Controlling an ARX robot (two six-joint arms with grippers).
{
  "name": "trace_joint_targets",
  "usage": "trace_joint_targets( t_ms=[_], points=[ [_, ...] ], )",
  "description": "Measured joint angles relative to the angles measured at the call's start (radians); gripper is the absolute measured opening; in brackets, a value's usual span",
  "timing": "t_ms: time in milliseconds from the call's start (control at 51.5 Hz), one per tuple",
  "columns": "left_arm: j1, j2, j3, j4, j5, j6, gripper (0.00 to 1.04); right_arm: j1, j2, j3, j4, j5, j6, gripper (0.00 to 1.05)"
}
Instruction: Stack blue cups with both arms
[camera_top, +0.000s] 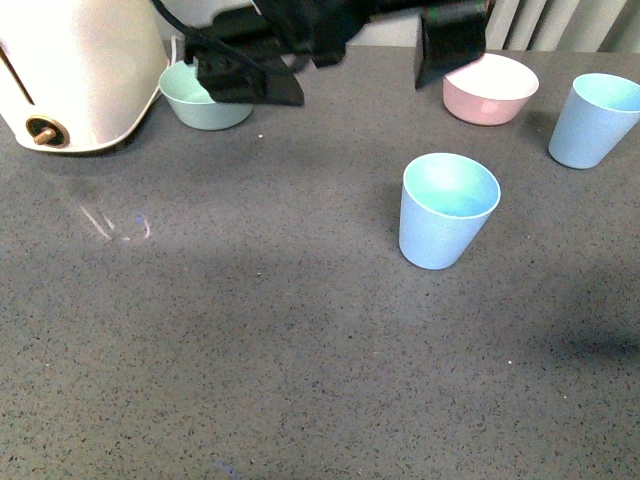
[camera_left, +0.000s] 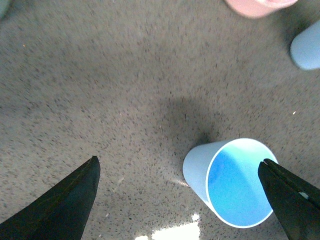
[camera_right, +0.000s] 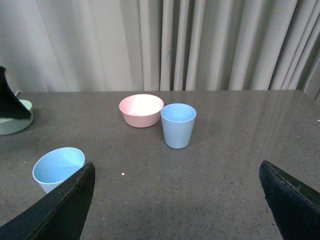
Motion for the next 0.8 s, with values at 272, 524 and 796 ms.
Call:
trace_joint_targets(
  t_ms=[272,524,796],
  points=[
    [0.2,-0.361,-0.677,1.081,-0.348,0.389,0.58,0.0,0.0,0.0,0.0,0.001,0.0,0.96],
    [0.354,-0.652,-1.086,1.231,-0.196,0.467,0.02,0.0,0.0,0.0,0.0,-0.002,0.0,0.96],
    [0.459,-0.904,-1.269,1.17,-0.1,0.474,0.02,0.0,0.0,0.0,0.0,0.0,0.0,0.96]
  ],
)
